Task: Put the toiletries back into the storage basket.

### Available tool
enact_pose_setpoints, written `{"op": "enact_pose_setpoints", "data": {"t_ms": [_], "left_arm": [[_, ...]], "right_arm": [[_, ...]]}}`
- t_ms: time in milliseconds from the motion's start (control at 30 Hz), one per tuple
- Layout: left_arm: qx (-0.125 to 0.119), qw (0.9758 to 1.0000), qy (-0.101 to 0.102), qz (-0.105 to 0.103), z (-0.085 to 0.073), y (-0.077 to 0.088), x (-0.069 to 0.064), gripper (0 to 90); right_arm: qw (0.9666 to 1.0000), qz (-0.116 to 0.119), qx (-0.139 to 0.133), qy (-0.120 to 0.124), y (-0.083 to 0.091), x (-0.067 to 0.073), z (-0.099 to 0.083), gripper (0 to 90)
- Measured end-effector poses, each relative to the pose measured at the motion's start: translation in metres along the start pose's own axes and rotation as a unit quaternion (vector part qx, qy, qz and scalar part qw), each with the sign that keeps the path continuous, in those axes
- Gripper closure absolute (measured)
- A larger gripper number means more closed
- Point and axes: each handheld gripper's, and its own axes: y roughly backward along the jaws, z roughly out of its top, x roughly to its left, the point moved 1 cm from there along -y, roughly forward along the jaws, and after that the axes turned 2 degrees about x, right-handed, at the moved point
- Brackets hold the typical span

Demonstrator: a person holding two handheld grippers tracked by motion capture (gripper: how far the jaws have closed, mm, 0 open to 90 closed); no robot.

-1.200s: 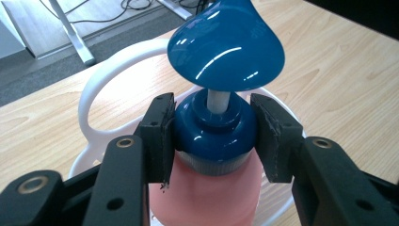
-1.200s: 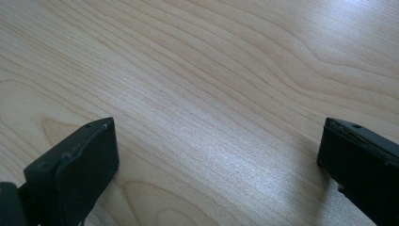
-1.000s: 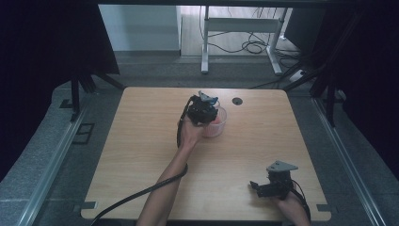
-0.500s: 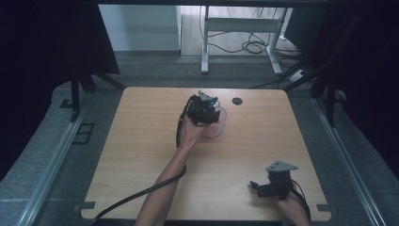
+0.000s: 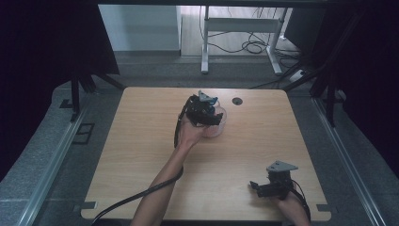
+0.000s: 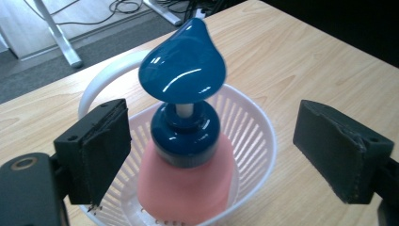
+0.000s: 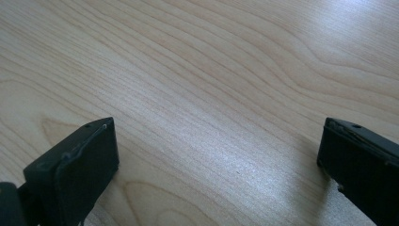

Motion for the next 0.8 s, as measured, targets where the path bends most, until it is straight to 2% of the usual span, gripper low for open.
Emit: {"op": "enact_pose_setpoints", "data": {"t_ms": [233,800], "left_arm": [[-0.005,0.9999,-0.010,-0.006,0.003,0.010,-0.003,11.0],[-0.011,0.9998,-0.009,-0.013,0.002,0.027,0.000,11.2]], "right_arm": [[1.0000,0.000,0.000,0.000,0.000,0.000,0.000,0.0],[1.0000,0.000,0.000,0.001,0.000,0.000,0.000,0.0]]}}
